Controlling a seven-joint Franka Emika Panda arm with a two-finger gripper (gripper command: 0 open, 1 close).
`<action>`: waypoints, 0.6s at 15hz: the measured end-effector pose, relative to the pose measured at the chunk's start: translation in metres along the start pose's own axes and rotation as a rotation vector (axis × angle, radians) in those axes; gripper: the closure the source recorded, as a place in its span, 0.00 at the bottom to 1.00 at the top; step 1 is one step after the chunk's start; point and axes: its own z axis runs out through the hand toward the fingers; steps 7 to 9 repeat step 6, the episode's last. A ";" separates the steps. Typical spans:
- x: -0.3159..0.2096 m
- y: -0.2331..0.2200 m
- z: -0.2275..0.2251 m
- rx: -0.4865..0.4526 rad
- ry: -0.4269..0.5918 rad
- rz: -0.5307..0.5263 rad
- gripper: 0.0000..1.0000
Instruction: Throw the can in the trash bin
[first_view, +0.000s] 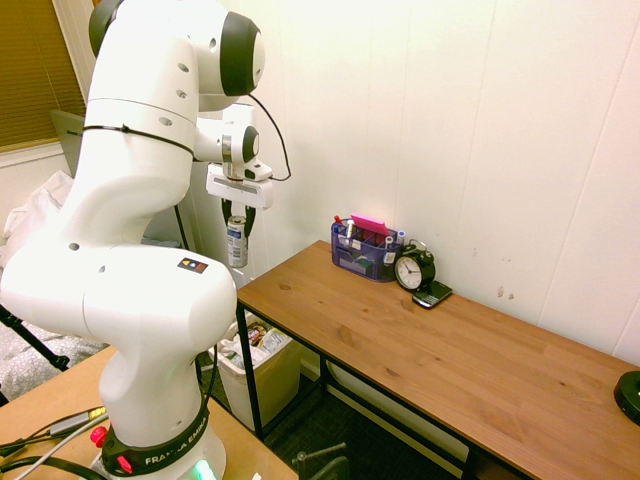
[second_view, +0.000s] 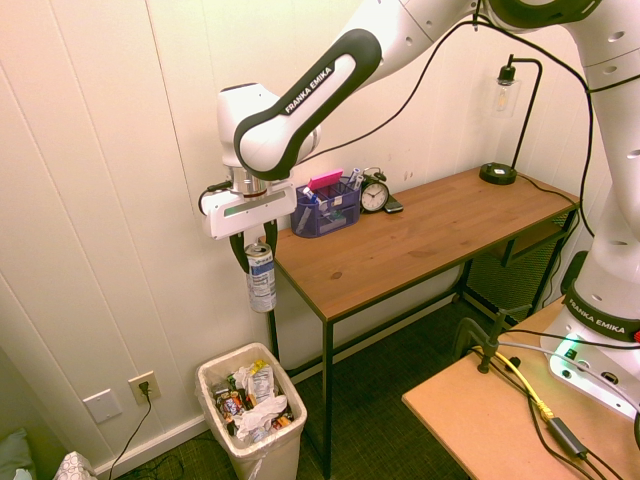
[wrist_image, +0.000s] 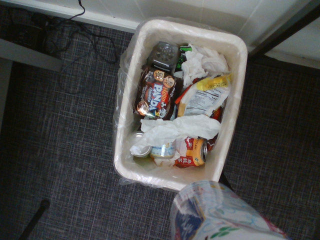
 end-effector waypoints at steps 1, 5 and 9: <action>0.001 0.000 0.000 0.002 -0.001 -0.001 0.00; -0.003 -0.002 -0.002 0.010 0.000 -0.008 0.00; -0.003 -0.003 -0.005 0.018 0.002 -0.006 0.00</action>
